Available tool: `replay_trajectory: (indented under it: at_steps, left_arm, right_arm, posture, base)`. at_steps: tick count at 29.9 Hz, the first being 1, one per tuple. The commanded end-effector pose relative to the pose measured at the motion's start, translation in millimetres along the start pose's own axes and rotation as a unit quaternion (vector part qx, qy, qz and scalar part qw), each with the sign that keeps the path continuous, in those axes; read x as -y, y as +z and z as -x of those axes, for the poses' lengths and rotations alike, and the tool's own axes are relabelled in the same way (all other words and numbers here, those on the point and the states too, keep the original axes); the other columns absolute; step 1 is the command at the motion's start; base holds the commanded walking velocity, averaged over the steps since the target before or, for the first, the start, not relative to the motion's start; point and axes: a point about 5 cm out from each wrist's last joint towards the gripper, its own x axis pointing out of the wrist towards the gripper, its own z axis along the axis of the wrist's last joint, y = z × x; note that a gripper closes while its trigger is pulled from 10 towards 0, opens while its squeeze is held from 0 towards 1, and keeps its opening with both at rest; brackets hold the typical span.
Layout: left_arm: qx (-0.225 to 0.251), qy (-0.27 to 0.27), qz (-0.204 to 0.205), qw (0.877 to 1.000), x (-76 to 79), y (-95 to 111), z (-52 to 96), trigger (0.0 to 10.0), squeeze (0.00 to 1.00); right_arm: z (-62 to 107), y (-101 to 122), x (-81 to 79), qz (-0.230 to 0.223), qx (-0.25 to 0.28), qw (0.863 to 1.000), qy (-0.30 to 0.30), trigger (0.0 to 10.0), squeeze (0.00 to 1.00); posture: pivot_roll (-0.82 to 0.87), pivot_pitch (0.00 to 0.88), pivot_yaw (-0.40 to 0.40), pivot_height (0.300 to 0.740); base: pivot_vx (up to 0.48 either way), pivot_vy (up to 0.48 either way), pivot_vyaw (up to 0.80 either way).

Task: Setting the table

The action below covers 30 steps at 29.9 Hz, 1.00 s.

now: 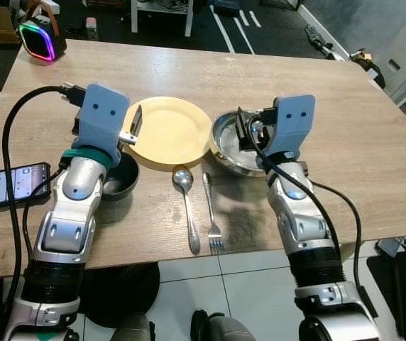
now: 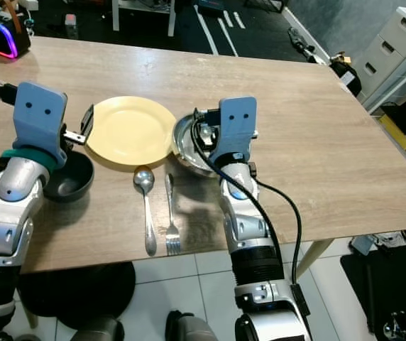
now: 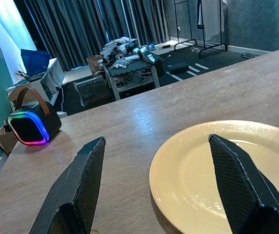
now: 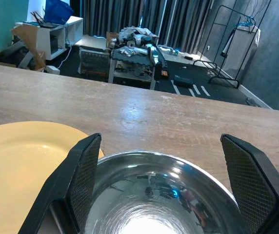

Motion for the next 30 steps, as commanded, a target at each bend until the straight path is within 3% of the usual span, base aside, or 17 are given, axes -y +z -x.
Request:
replay_trajectory:
  at_steps: [1, 17, 30]
  left_arm:
    - [0.001, -0.005, -0.005, 1.000, 1.7, -0.6, -2.1, 10.0, 0.00]
    - [0.003, 0.007, -0.012, 1.000, -7.8, 1.5, -0.6, 10.0, 0.00]
    - [0.003, -0.015, 0.002, 1.000, 7.8, 3.9, -2.4, 10.0, 0.00]
  right_arm:
    - [3.0, -4.6, 3.7, 0.000, -0.007, 1.000, -0.007, 10.0, 0.00]
    - [9.9, -10.1, 10.9, 0.002, -0.016, 1.000, -0.023, 10.0, 0.00]
    - [18.6, -10.7, 27.4, 0.016, -0.022, 0.999, -0.048, 10.0, 0.00]
  posture:
    - [0.19, 0.000, -0.112, 0.740]
    - [0.19, 0.000, -0.113, 0.740]
    - [0.13, 0.013, -0.093, 0.740]
  base:
    - [0.000, 0.000, 0.00]
    - [0.000, 0.000, 0.00]
    - [0.000, 0.000, 0.00]
